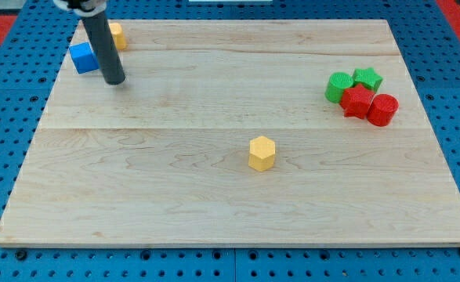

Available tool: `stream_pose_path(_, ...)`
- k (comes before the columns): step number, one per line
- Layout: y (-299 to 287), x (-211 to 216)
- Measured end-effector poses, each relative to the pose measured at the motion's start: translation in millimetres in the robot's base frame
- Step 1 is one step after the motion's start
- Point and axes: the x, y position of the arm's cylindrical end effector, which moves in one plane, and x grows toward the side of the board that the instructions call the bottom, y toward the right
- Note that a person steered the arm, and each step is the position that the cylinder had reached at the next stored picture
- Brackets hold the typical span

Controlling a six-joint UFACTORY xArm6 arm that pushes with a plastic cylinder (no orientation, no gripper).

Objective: Move the blue blocks towards the top right side of the board

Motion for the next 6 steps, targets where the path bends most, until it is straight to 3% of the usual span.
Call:
stream_pose_path(1,-4.1,-23.9)
stream_pose_path(2,80.7,-7.7)
stream_pose_path(4,148.5,9.5)
stream_pose_path(5,240.4,39.1)
stream_pose_path(6,281.7,50.2)
